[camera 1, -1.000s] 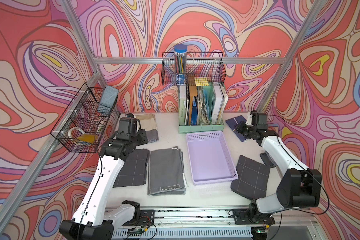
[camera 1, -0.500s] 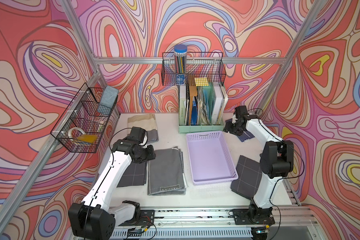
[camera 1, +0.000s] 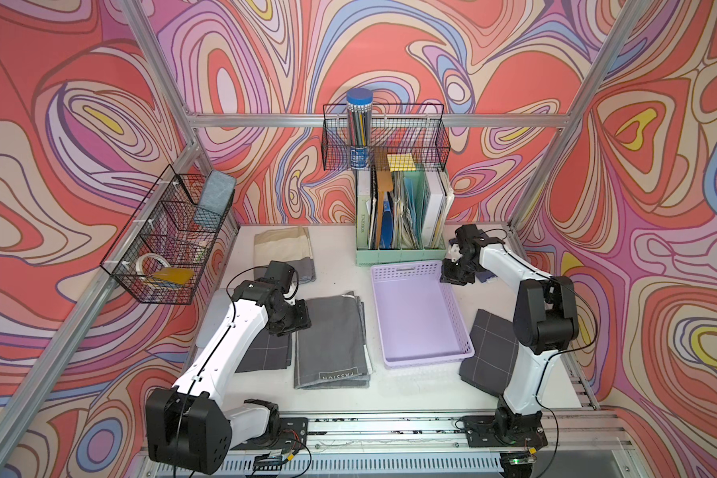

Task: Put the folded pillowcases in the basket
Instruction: Adjust the basket at the center of the board.

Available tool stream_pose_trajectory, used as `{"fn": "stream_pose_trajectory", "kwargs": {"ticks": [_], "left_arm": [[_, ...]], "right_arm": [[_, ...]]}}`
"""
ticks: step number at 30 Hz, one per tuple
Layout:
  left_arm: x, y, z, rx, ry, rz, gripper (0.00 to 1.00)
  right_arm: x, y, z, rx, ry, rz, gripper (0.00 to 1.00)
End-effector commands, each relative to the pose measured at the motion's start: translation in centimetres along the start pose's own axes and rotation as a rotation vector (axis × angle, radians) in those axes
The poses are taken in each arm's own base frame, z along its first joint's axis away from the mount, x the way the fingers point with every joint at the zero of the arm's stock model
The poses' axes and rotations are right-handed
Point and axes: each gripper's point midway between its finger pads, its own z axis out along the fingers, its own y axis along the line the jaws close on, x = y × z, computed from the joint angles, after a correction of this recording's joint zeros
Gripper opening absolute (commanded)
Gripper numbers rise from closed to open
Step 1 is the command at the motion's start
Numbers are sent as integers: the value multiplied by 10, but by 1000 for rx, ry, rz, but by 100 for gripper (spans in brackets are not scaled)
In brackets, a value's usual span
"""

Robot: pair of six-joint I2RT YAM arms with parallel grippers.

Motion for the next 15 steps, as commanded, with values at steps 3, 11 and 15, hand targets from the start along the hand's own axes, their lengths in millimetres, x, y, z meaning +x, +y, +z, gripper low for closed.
{"fn": "stream_pose_trajectory", "kwargs": {"ticks": [3, 11, 15], "left_arm": [[-1, -4, 6, 27, -14, 19, 50], [-3, -5, 5, 37, -31, 25, 50], [-3, -6, 3, 41, -38, 32, 50]], "right_arm": [[19, 19, 14, -28, 65, -35, 6], [0, -1, 11, 110, 37, -82, 5], [-7, -18, 13, 184, 30, -79, 2]]}}
